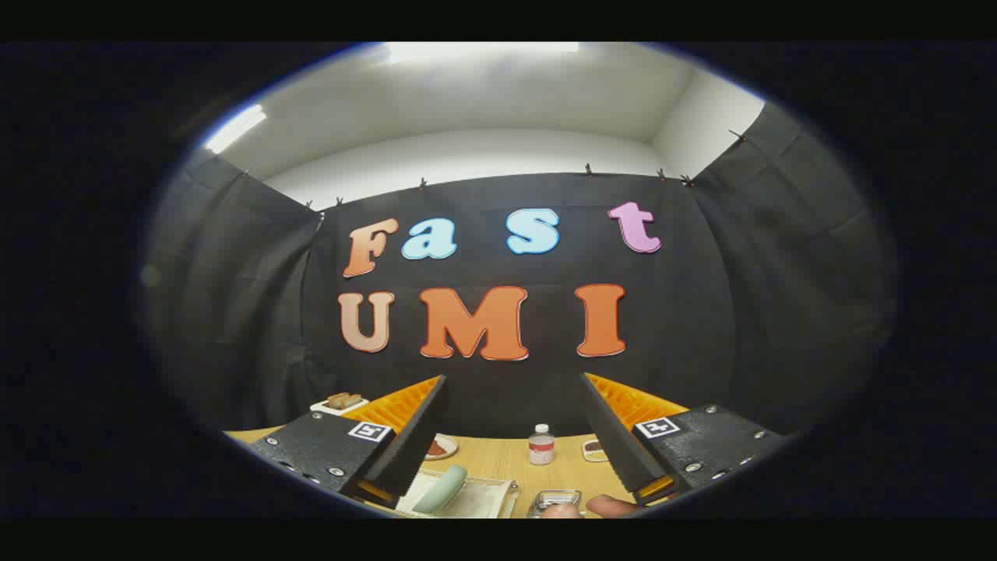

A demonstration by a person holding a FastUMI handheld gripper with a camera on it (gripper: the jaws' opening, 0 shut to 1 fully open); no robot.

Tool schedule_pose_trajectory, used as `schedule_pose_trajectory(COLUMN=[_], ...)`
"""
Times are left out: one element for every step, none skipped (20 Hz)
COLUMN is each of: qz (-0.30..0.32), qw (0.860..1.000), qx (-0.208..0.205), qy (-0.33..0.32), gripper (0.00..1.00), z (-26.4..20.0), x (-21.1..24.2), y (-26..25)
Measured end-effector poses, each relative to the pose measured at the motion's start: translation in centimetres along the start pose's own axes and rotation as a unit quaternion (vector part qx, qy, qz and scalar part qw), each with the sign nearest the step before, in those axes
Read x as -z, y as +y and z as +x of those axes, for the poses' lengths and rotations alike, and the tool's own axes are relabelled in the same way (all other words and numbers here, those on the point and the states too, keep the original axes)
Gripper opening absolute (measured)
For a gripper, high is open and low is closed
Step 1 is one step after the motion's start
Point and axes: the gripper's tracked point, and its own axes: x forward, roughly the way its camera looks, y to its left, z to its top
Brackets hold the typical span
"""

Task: Take the plate from the dish rack, then take the spoon from the basket and place it into the plate.

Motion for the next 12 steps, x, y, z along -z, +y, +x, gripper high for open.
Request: schedule_pose_trajectory(qz=[0.003, 0.006, 0.007, 0.006, 0.001, 0.000, 0.001, 0.002, 0.000, -0.001, -0.004, -0.007], qw=[1.000, 1.000, 1.000, 1.000, 1.000, 1.000, 1.000, 1.000, 1.000, 1.000, 1.000, 1.000], qx=[0.000, -0.002, -0.002, -0.003, -0.004, -0.003, -0.006, -0.008, -0.009, -0.010, -0.012, -0.014], qy=[0.001, 0.003, 0.003, 0.002, 0.001, 0.000, -0.001, -0.002, -0.003, -0.004, -0.004, -0.003], gripper=[0.98, 0.98, 0.98, 0.98, 0.98, 0.98, 0.98, 0.98, 0.98, 0.98, 0.98, 0.98], z=[0.0, 0.0, 0.1, 0.0, 0.1, 0.0, -0.1, -0.2, -0.2, -0.2, -0.3, -0.5], x=[0.0, -0.2, -0.4, -0.7, -1.0, -1.2, -1.5, -1.9, -2.1, -2.3, -2.5, -2.7], y=[0.0, 0.0, 0.2, 0.3, 0.4, 0.3, 0.4, 0.6, 0.6, 0.7, 0.7, 0.8])
